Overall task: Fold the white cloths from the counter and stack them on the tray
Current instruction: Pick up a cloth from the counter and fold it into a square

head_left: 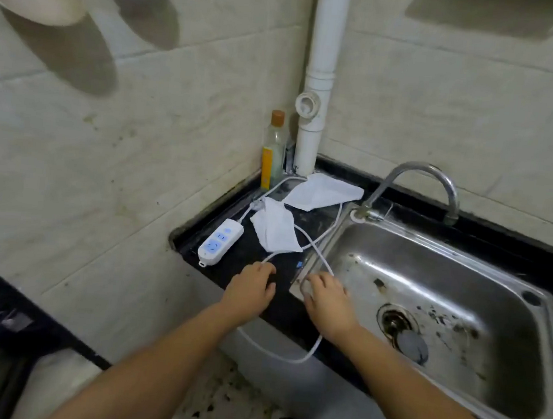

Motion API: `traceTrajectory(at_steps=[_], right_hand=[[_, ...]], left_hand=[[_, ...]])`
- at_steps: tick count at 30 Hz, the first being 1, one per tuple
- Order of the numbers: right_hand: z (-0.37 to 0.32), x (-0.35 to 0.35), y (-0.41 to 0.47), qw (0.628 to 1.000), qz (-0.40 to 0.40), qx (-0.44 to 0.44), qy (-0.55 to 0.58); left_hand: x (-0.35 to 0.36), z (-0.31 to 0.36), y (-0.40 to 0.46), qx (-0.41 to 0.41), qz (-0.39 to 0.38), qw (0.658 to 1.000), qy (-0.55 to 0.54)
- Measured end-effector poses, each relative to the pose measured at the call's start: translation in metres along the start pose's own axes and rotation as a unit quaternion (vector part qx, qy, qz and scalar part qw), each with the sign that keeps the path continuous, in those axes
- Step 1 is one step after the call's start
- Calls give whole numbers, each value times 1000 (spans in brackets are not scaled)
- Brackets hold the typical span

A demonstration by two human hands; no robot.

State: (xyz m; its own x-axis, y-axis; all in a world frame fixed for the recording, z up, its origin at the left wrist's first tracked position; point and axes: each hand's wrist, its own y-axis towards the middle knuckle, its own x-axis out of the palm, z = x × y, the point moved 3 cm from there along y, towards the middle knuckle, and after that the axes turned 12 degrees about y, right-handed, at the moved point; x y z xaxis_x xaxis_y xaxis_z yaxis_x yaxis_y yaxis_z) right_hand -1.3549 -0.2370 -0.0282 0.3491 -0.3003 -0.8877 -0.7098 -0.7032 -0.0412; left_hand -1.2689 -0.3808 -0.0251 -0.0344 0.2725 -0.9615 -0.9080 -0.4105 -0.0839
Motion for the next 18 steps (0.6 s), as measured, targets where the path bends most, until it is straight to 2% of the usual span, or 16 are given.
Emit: traceTrajectory(at_steps=[6, 11, 15, 18], right_hand=[[22, 17, 109, 998, -61, -31, -5], [42, 34, 155, 989, -126, -60, -46], [47, 41, 166, 992, -69, -94, -37], [42, 33, 169, 989, -15, -144, 7]], left_hand=[[18, -12, 95, -46, -35, 998, -9], [35, -13, 137, -40, -55, 998, -12], [54, -12, 146, -20, -82, 996, 7], [53, -9, 147, -30, -50, 998, 9]])
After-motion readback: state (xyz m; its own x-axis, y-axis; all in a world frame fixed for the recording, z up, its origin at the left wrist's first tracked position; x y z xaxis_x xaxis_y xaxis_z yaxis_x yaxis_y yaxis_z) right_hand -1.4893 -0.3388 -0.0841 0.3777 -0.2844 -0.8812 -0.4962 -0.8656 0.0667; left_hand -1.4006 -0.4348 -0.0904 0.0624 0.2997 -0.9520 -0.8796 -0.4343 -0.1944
